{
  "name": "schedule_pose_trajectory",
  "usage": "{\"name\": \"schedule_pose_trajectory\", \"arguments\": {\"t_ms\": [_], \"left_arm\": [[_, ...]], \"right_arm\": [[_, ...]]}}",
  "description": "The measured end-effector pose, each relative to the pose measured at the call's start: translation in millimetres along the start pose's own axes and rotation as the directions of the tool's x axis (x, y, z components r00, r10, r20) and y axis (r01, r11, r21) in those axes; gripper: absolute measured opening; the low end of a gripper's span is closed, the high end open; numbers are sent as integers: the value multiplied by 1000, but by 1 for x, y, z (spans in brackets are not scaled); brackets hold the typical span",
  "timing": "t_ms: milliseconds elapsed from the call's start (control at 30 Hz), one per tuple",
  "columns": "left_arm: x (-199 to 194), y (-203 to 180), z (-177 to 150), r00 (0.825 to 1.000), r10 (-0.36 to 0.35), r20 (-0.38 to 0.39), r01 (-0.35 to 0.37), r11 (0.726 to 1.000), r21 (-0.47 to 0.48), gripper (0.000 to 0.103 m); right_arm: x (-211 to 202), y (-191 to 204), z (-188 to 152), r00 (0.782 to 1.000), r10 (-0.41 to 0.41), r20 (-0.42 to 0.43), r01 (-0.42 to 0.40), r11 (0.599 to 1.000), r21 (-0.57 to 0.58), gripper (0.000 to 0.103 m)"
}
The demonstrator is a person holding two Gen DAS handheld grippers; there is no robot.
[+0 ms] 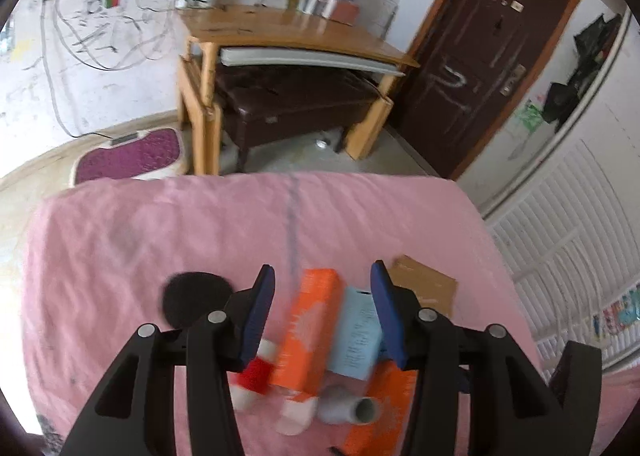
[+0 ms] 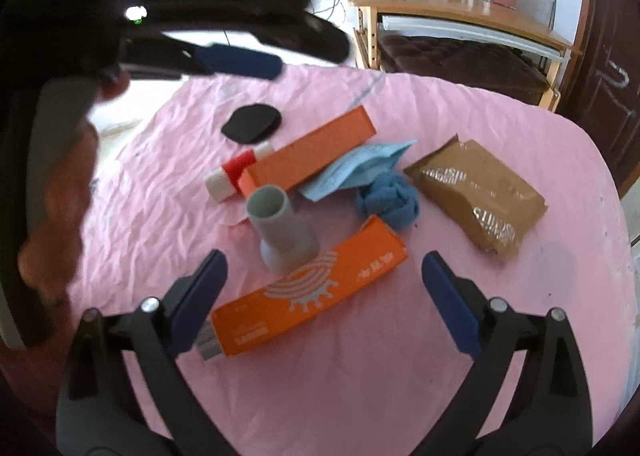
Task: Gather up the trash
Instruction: 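Grasp the orange box with the right tool while the left tool grasps the black round pad, then carry the orange box and black pad to the yellow bin and release both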
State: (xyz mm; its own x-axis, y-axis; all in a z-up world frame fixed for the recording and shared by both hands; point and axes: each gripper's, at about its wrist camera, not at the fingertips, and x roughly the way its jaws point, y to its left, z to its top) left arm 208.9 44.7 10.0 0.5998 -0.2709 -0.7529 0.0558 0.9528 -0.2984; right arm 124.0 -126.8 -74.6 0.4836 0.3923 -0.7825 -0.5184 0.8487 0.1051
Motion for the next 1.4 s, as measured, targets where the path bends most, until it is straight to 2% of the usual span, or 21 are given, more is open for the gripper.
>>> {"name": "schedule_pose_trajectory", "arguments": {"t_ms": [33,67,200,267,333,467,633,767,867,900,1000,1167,1300,1400], "left_arm": [[-3,6,1,999,38,11,-38,999,1,45],[-6,13,2,996,90,19,-90,996,13,45],[-6,36,11,978,209,6,-209,978,30,45],[-3,44,13,965,262,-9,-262,964,40,45],[5,47,13,955,294,-33,-291,954,70,45],[22,45,6,950,302,-81,-293,950,108,45],[42,47,6,952,269,-147,-254,960,113,47],[46,45,1,948,291,-126,-275,952,132,46],[44,44,-2,953,278,-121,-264,957,120,34],[43,43,-3,955,270,-120,-258,960,108,26],[30,49,-1,968,226,-107,-222,974,45,13],[18,39,0,969,234,-72,-231,971,58,9],[17,25,-1,967,243,-70,-237,967,89,9],[18,15,-4,972,220,-85,-211,972,106,9]], "right_arm": [[2,-2,0,1000,-6,-6,6,1000,-5,86],[4,-2,-2,1000,-13,-15,12,1000,-21,72],[4,1,-7,998,-53,-20,51,994,-94,57],[0,3,-10,998,-62,-12,60,991,-116,36],[-4,4,-15,995,-98,4,98,986,-133,24],[-13,-17,-21,993,-118,28,120,989,-91,23],[-27,-43,-26,994,-89,66,89,996,-1,24],[-37,-63,-30,993,-74,96,69,996,57,24],[-44,-77,-32,990,-73,120,61,993,97,24],[-47,-83,-33,989,-74,131,59,992,113,24],[-55,-98,-35,984,-82,156,58,986,155,24],[-68,-120,-41,976,-96,194,52,974,220,24],[-75,-135,-46,970,-105,217,47,965,257,24],[-82,-145,-49,966,-114,233,47,960,274,24]]}}
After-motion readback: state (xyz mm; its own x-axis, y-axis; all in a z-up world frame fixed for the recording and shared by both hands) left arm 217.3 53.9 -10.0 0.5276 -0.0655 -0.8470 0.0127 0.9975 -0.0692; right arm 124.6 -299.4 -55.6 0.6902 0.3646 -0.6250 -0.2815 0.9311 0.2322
